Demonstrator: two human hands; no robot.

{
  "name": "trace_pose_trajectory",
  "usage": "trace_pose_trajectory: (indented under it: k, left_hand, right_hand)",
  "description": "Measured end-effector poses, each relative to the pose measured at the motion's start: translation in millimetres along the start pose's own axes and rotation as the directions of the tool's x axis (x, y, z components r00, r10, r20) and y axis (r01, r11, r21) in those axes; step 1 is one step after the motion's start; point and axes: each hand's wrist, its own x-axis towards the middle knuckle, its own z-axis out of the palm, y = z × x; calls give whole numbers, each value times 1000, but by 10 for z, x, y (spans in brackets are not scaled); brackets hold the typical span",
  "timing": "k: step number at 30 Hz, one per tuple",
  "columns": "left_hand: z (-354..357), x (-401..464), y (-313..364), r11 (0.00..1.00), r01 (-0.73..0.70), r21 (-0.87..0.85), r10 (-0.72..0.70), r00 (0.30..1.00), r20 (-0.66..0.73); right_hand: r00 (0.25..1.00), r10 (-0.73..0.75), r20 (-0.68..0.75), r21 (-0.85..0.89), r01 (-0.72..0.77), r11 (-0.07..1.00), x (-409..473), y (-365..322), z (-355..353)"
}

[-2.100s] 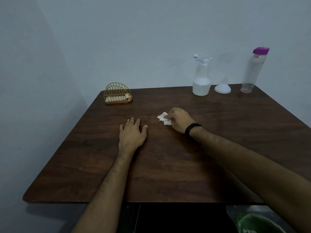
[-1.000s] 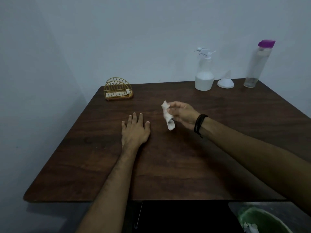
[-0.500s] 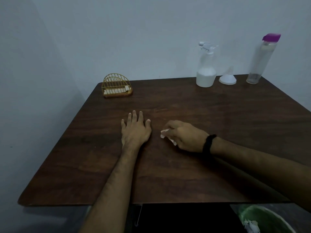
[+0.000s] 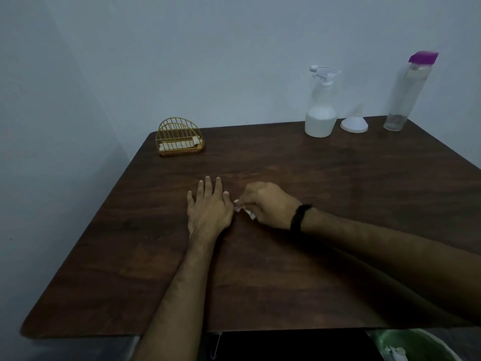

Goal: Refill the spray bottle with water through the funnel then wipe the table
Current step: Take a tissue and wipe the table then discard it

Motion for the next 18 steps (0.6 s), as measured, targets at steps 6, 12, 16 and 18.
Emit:
trace_pose_trajectory:
  k: [6,12,16,18]
  left_hand:
    - [-24,0,7,1000,12,7,-12,1000,13]
    - [-34,-10,-2,1000,14,19,-14,1000,8]
    - [-55,-14,-3,1000,8,20,-8,1000,26]
    - [-59,-20,0,1000,14,13,-14,999,34]
  right_hand:
    - [948,305,-94,-62,-312,948,556,575,-202]
    - [981,192,-23,-55,-193,980,700,139,-36]
    - [992,128,10,-89,-127,988,247,242,-138]
    - [969,238,-61,-145,-245,959,-33,568,-309]
